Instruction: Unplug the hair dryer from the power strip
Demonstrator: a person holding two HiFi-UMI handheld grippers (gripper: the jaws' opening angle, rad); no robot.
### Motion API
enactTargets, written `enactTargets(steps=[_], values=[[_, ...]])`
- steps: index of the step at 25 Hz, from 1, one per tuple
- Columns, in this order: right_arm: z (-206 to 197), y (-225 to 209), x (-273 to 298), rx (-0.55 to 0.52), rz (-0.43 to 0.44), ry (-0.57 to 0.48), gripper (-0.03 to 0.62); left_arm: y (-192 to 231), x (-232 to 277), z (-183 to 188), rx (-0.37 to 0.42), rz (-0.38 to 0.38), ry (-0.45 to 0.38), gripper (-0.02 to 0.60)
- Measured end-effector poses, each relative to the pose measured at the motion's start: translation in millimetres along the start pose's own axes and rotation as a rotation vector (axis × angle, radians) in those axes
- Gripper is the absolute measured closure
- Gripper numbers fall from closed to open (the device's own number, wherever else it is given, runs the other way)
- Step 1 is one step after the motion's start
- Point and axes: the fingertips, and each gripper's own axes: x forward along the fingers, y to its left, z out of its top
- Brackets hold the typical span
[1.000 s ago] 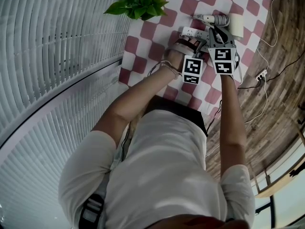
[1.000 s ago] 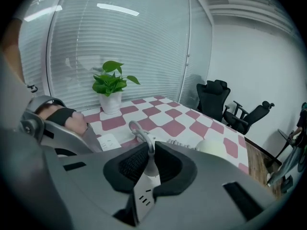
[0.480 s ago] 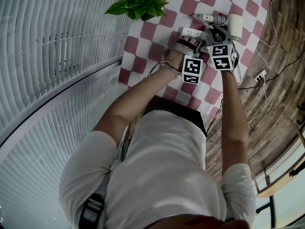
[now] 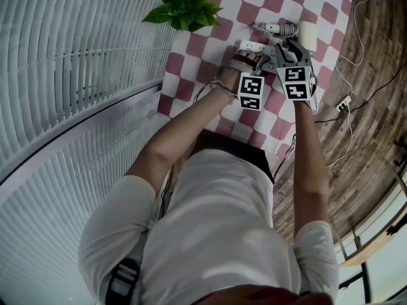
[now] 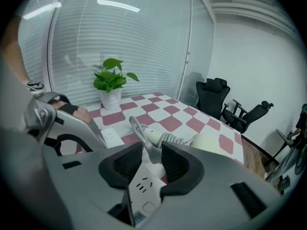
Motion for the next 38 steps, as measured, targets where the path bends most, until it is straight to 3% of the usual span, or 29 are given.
enactTargets(steps=[8,13,18,27,38], values=[[19,-13,-54,0.098,-0.064,-0.097,0.470,4,-13,10,-0.150,-0.019,-0.066,0.345],[22,-23,-91,0.166,-0.098,-0.144,0.473,17,-43,23,-0.300,0.003,-0.139,0.345],[36,-24,-129,0.225,-0.114,-0.213,0.488,31,-88,41,-0.499,0.005,-0.271,0.345],[71,18,-192,0.249,-0.081,-0.315,0.519,49,-186,73,-0.725,0.069,-0.529,0.353],[124,46,-278,0.275,-0.078,-0.429,0.545,66,-299,115,-0.780,0.120,-0.793,0.428]])
